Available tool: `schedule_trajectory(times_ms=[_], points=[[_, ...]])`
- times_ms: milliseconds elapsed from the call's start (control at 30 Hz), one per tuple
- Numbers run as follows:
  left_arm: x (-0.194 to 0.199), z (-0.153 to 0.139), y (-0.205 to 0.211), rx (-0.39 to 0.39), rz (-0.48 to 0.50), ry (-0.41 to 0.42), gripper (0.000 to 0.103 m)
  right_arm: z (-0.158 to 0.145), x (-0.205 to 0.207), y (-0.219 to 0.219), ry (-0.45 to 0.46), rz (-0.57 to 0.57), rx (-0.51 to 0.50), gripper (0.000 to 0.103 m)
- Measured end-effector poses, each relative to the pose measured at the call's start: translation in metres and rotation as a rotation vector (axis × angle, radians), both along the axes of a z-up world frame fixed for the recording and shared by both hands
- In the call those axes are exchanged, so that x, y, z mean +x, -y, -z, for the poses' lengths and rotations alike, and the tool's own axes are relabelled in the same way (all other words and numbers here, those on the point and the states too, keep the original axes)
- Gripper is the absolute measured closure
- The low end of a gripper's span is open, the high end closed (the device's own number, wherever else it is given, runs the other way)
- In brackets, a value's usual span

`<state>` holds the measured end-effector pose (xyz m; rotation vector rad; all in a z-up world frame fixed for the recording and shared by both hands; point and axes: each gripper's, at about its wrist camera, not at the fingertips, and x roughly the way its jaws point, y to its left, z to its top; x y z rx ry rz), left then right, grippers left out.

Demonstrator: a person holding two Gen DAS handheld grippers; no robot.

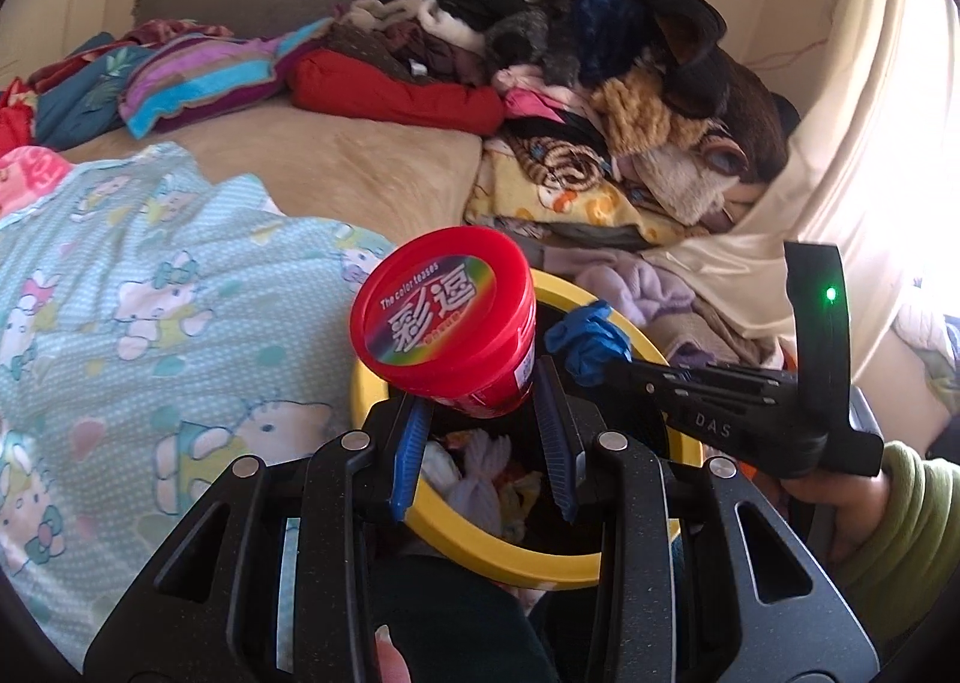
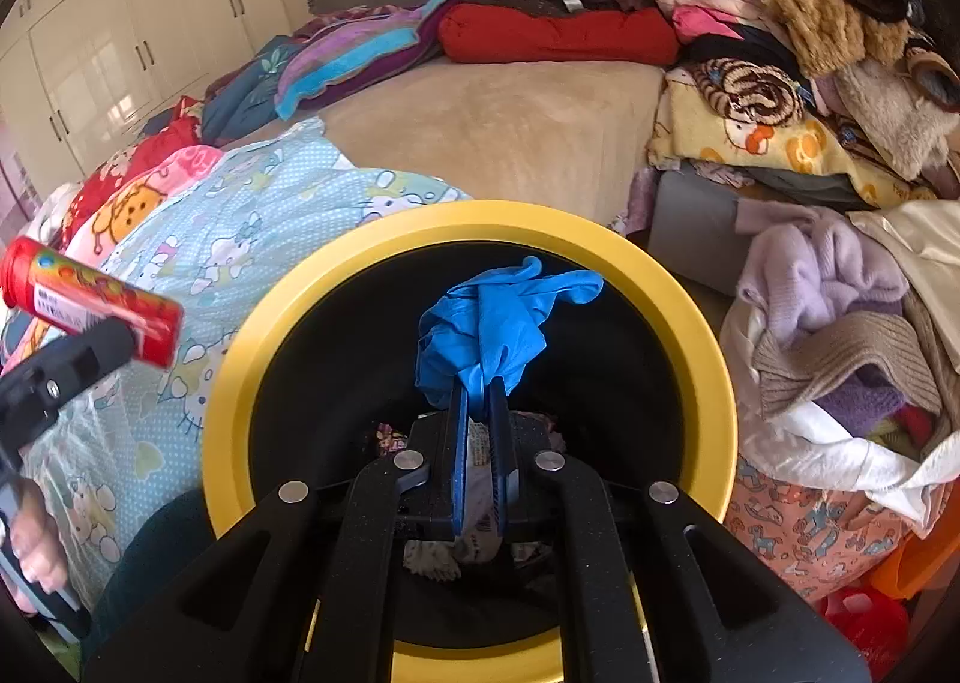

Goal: Collect trash

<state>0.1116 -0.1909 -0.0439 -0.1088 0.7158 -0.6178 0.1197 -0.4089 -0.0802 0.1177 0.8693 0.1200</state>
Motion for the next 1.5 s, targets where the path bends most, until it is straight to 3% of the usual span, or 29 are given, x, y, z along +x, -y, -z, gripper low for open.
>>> schedule_trajectory(times_ms=[100,133,200,267,333,367,533,733,1167,1500], points=[[0.005,0.006,0.013,0.02,0.031,-0.014,0.075,0.0,-0.002,0.008,-0.012,0.038,0.015,0.069],[0.006,0.008,0.016,0.028,0.036,-0.018,0.068,-0.001,-0.003,0.01,-0.013,0.049,0.022,0.059],[0.008,0.012,0.019,0.041,0.035,-0.02,0.053,-0.003,-0.007,0.012,-0.01,0.063,0.033,0.057],[0.007,0.013,0.017,0.05,0.029,-0.015,0.049,-0.008,-0.011,0.011,0.002,0.071,0.029,0.051],[0.006,0.012,0.013,0.071,0.001,-0.004,0.03,-0.013,-0.017,0.009,0.022,0.089,0.032,0.038],[0.006,0.01,0.008,0.077,-0.021,0.003,0.027,-0.016,-0.02,0.007,0.03,0.095,0.037,0.03],[0.004,0.001,-0.015,0.089,-0.098,0.02,0.011,-0.031,-0.04,-0.016,0.122,0.091,0.036,0.017],[-0.001,-0.008,-0.05,0.096,-0.206,0.039,0.011,-0.052,-0.058,-0.045,0.264,0.068,0.01,0.007],[-0.047,-0.037,-0.107,0.115,-0.378,0.2,0.011,-0.063,-0.104,-0.097,0.47,0.075,-0.038,0.006],[-0.086,-0.033,-0.139,0.136,-0.44,0.252,0.011,-0.06,-0.135,-0.134,0.598,0.037,-0.118,0.006]])
